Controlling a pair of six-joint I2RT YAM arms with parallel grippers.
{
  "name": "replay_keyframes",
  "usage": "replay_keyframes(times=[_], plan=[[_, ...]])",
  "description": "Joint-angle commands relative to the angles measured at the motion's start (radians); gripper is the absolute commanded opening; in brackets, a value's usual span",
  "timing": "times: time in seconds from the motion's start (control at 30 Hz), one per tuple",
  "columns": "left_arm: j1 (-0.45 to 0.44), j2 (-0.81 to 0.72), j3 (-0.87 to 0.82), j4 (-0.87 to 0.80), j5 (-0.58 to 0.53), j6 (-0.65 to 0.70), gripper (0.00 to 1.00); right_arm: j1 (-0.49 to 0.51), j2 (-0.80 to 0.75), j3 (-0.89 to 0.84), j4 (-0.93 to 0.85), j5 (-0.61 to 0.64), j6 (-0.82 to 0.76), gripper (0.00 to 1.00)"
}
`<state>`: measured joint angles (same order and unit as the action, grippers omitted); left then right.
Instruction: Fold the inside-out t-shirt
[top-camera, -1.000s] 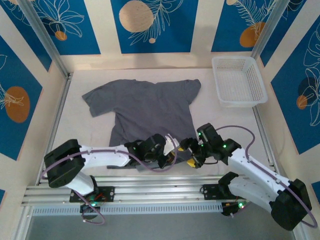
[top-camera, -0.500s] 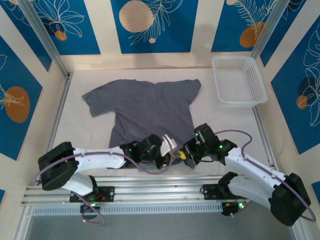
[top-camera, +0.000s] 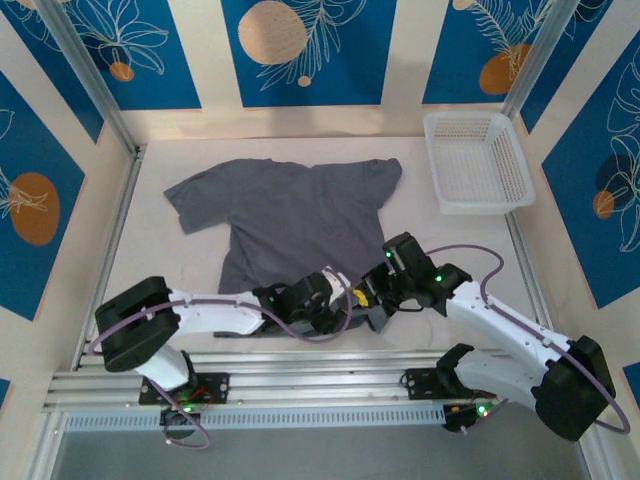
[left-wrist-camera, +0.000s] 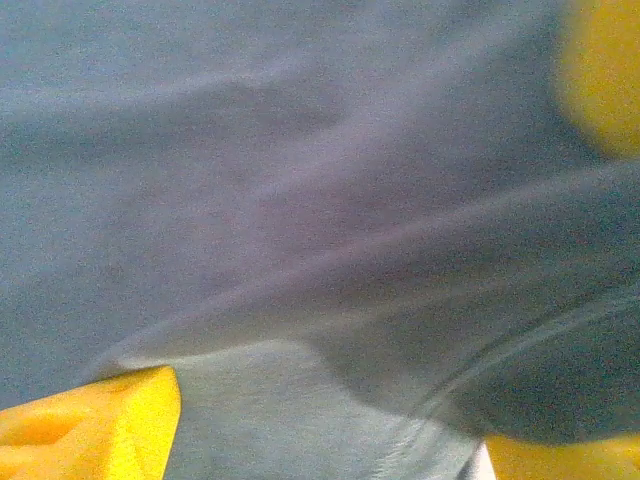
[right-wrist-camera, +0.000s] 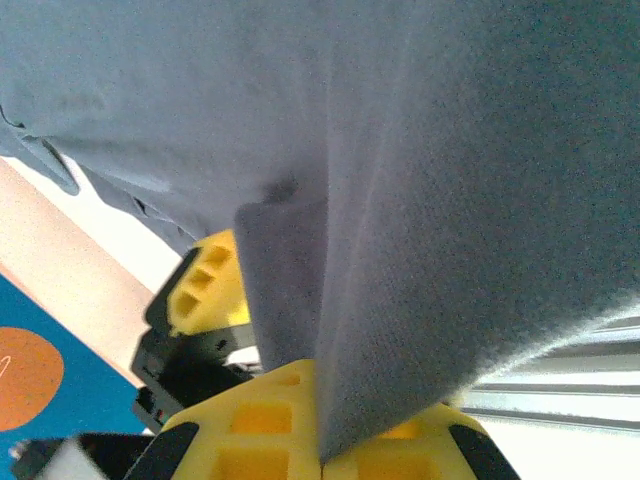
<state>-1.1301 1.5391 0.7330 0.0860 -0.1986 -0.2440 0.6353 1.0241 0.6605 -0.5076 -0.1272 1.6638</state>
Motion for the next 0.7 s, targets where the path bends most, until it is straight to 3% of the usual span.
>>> replay_keyframes(times=[0.0,0.13,0.2,0.23,0.27,0.33,0.37,0.53,0.67], plan=[[0.013,-0.064,-0.036,-0.025,-0.195,-0.07,0.77,0.006,-0.016,0.023,-0.068,0.017,-0.014,0.0],[0.037,-0.066,-0.034,-0.019,-0.157,-0.038,0.77,0.004,-0.009,0.026,-0.077,0.013,-0.022,0.0],[0.053,-0.064,-0.042,0.005,-0.108,-0.031,0.7,0.004,-0.004,0.029,-0.081,0.011,-0.029,0.0],[0.061,-0.065,-0.049,0.026,-0.071,-0.023,0.61,0.004,-0.004,0.03,-0.087,0.013,-0.034,0.0],[0.067,-0.065,-0.05,0.035,-0.041,-0.019,0.46,0.003,-0.002,0.031,-0.097,0.016,-0.04,0.0],[0.078,-0.06,-0.047,0.044,0.01,-0.015,0.05,-0.012,-0.004,0.031,-0.124,0.022,-0.063,0.0],[0.087,-0.059,-0.046,0.047,0.042,-0.019,0.0,-0.037,-0.007,0.032,-0.146,0.019,-0.088,0.0],[0.118,-0.135,-0.031,-0.009,0.143,-0.049,0.0,-0.188,-0.005,0.089,-0.223,0.034,-0.383,0.11],[0.126,-0.203,0.028,-0.109,0.235,-0.028,0.0,-0.164,0.001,0.17,-0.224,0.014,-0.551,0.44]])
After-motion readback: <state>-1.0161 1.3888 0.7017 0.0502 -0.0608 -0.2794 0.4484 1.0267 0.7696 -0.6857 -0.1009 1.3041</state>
